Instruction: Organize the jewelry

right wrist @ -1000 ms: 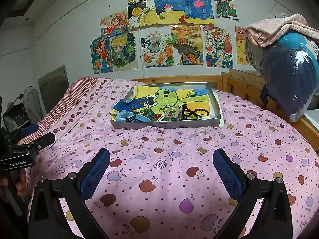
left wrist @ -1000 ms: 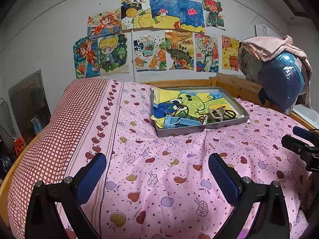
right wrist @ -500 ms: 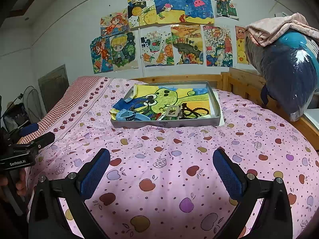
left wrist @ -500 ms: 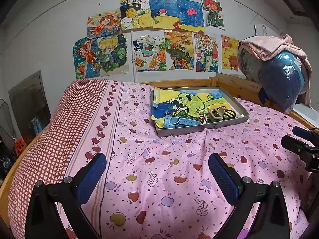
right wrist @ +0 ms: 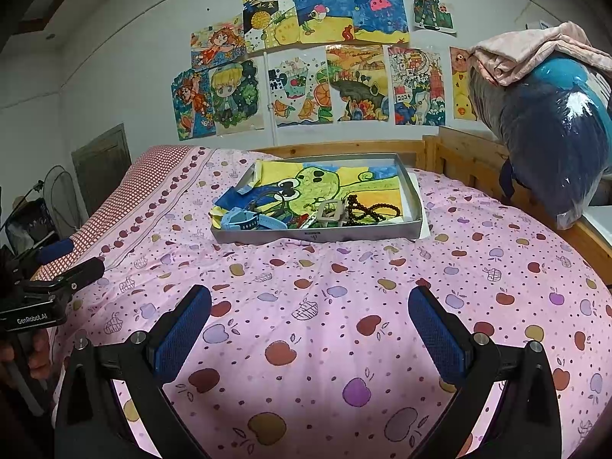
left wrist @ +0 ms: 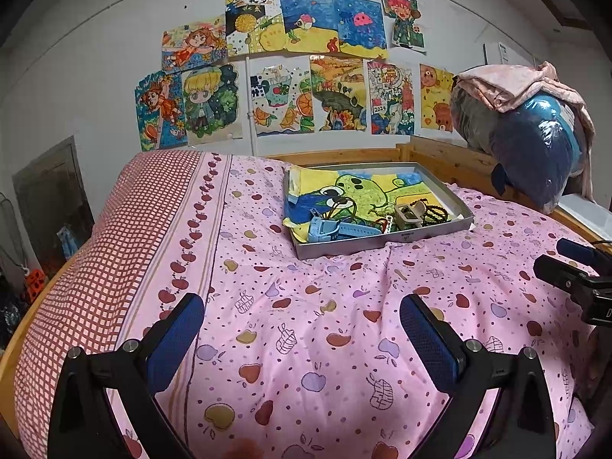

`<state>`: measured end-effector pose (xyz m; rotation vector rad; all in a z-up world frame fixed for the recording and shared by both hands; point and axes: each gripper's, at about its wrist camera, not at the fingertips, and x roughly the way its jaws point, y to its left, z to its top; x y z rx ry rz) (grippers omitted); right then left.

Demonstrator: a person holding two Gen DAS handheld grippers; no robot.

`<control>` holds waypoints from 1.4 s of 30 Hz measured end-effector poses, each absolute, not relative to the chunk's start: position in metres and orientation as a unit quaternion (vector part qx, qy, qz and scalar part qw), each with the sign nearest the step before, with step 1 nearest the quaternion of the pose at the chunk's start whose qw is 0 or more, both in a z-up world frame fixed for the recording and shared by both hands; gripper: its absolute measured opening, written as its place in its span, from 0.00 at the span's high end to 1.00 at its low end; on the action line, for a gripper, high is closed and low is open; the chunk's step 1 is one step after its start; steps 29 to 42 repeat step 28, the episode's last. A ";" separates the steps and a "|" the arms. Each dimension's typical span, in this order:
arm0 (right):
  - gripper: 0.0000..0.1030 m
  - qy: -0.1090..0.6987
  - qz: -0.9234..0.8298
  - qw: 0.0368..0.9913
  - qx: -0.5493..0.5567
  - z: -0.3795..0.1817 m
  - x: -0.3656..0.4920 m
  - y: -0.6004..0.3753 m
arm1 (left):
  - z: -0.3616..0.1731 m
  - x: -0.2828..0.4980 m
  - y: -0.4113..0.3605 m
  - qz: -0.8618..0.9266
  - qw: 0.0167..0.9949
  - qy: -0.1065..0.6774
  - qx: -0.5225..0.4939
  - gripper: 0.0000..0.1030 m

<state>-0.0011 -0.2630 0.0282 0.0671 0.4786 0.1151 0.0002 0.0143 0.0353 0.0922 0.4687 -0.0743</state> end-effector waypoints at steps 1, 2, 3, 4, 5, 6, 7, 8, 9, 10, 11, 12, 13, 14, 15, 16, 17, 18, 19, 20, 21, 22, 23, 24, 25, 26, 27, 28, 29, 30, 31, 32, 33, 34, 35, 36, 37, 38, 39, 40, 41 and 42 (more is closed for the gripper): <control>0.02 0.237 0.057 0.969 0.033 0.028 -0.001 -0.263 | 0.036 0.000 0.014 -0.036 0.971 0.230 0.047 0.00; 0.02 0.237 0.057 0.969 0.033 0.027 -0.002 -0.263 | 0.036 -0.001 0.013 -0.036 0.972 0.229 0.048 0.00; 0.02 0.237 0.057 0.969 0.033 0.027 -0.002 -0.263 | 0.036 -0.002 0.013 -0.036 0.972 0.227 0.049 0.00; 0.02 0.237 0.057 0.969 0.033 0.028 -0.001 -0.263 | 0.036 -0.002 0.013 -0.037 0.972 0.226 0.048 0.00; 0.02 0.237 0.057 0.969 0.033 0.028 -0.001 -0.263 | 0.037 -0.003 0.013 -0.039 0.973 0.224 0.048 0.00; 0.02 0.237 0.057 0.969 0.034 0.027 -0.002 -0.263 | 0.037 -0.003 0.013 -0.039 0.973 0.223 0.049 0.00; 0.02 0.237 0.057 0.969 0.034 0.027 -0.002 -0.263 | 0.037 -0.004 0.014 -0.040 0.973 0.222 0.050 0.00; 0.02 0.237 0.057 0.969 0.034 0.028 -0.001 -0.263 | 0.037 -0.004 0.013 -0.040 0.973 0.222 0.051 0.00; 0.02 0.238 0.057 0.969 0.034 0.027 -0.001 -0.263 | 0.037 -0.004 0.012 -0.042 0.973 0.222 0.051 0.00; 0.02 0.238 0.057 0.969 0.034 0.028 -0.001 -0.263 | 0.037 -0.004 0.012 -0.043 0.973 0.222 0.052 0.00; 0.02 0.238 0.057 0.969 0.034 0.028 -0.001 -0.264 | 0.037 -0.004 0.012 -0.043 0.973 0.221 0.053 0.00; 0.02 0.238 0.057 0.969 0.034 0.028 -0.001 -0.263 | 0.037 -0.004 0.012 -0.042 0.973 0.221 0.054 0.00; 0.02 0.238 0.057 0.969 0.034 0.026 -0.002 -0.263 | 0.037 -0.004 0.012 -0.042 0.973 0.221 0.054 0.00; 0.02 0.238 0.056 0.969 0.035 0.025 -0.002 -0.263 | 0.036 -0.005 0.012 -0.042 0.973 0.220 0.054 0.00; 0.02 0.238 0.056 0.969 0.035 0.026 -0.001 -0.263 | 0.036 -0.005 0.012 -0.042 0.973 0.221 0.054 0.00; 0.02 0.238 0.056 0.969 0.035 0.026 -0.001 -0.264 | 0.036 -0.005 0.011 -0.041 0.973 0.221 0.054 0.00; 0.02 0.238 0.056 0.969 0.035 0.024 -0.002 -0.263 | 0.036 -0.005 0.012 -0.041 0.973 0.221 0.054 0.00; 0.02 0.238 0.056 0.969 0.035 0.025 -0.002 -0.263 | 0.036 -0.005 0.011 -0.042 0.973 0.221 0.054 0.00; 0.02 0.238 0.056 0.969 0.035 0.025 -0.002 -0.263 | 0.036 -0.005 0.011 -0.042 0.973 0.221 0.054 0.00; 0.02 0.238 0.057 0.969 0.035 0.026 -0.001 -0.264 | 0.036 -0.005 0.011 -0.042 0.973 0.222 0.054 0.00; 0.02 0.238 0.057 0.969 0.035 0.025 -0.002 -0.264 | 0.036 -0.005 0.011 -0.041 0.972 0.223 0.054 0.00; 0.02 0.238 0.057 0.969 0.035 0.025 -0.002 -0.264 | 0.036 -0.005 0.011 -0.041 0.972 0.224 0.054 0.00; 0.02 0.239 0.056 0.969 0.035 0.025 -0.002 -0.264 | 0.035 -0.005 0.011 -0.041 0.972 0.224 0.054 0.00; 0.02 0.239 0.056 0.969 0.035 0.025 -0.002 -0.264 | 0.035 -0.005 0.011 -0.041 0.972 0.225 0.054 0.00; 0.02 0.239 0.056 0.969 0.035 0.024 -0.003 -0.263 | 0.035 -0.005 0.011 -0.040 0.972 0.225 0.054 0.00; 0.02 0.239 0.056 0.969 0.036 0.022 -0.003 -0.263 | 0.035 -0.005 0.011 -0.040 0.972 0.226 0.054 0.00; 0.02 0.239 0.056 0.969 0.036 0.023 -0.003 -0.263 | 0.034 -0.004 0.011 -0.040 0.972 0.227 0.054 0.00; 0.02 0.239 0.056 0.969 0.036 0.024 -0.001 -0.264 | 0.034 -0.004 0.011 -0.040 0.971 0.228 0.054 0.00; 0.02 0.239 0.056 0.969 0.036 0.024 -0.001 -0.264 | 0.034 -0.004 0.011 -0.040 0.971 0.228 0.054 0.00; 0.02 0.239 0.056 0.969 0.036 0.024 -0.001 -0.264 | 0.034 -0.004 0.011 -0.040 0.971 0.228 0.054 0.00; 0.02 0.239 0.056 0.969 0.036 0.024 -0.001 -0.264 | 0.034 -0.004 0.011 -0.040 0.971 0.228 0.054 0.00; 0.02 0.239 0.056 0.969 0.036 0.024 -0.001 -0.264 | 0.034 -0.004 0.011 -0.040 0.971 0.228 0.054 0.00; 0.02 0.239 0.056 0.969 0.036 0.024 -0.001 -0.264 | 0.034 -0.004 0.011 -0.040 0.971 0.228 0.054 0.00; 0.02 0.239 0.056 0.969 0.036 0.024 -0.001 -0.264 | 0.034 -0.004 0.011 -0.040 0.971 0.228 0.054 0.00; 0.02 0.239 0.056 0.969 0.036 0.024 -0.001 -0.264 | 0.034 -0.004 0.011 -0.040 0.971 0.228 0.054 0.00; 0.02 0.239 0.056 0.969 0.036 0.024 -0.001 -0.264 | 0.034 -0.004 0.011 -0.040 0.971 0.228 0.054 0.00; 0.02 0.239 0.056 0.969 0.036 0.024 -0.001 -0.264 | 0.034 -0.004 0.011 -0.040 0.971 0.228 0.054 0.00; 0.02 0.239 0.056 0.969 0.036 0.024 -0.001 -0.264 | 0.034 -0.004 0.011 -0.040 0.971 0.228 0.054 0.00; 0.02 0.239 0.056 0.969 0.036 0.024 -0.001 -0.264 | 0.034 -0.004 0.011 -0.040 0.971 0.228 0.054 0.00; 0.02 0.239 0.056 0.969 0.036 0.024 -0.001 -0.264 | 0.034 -0.004 0.011 -0.040 0.971 0.228 0.054 0.00; 0.02 0.239 0.056 0.969 0.036 0.024 -0.001 -0.264 | 0.034 -0.004 0.011 -0.040 0.971 0.228 0.054 0.00; 0.02 0.239 0.056 0.969 0.036 0.024 -0.001 -0.264 | 0.034 -0.004 0.011 -0.040 0.971 0.228 0.054 0.00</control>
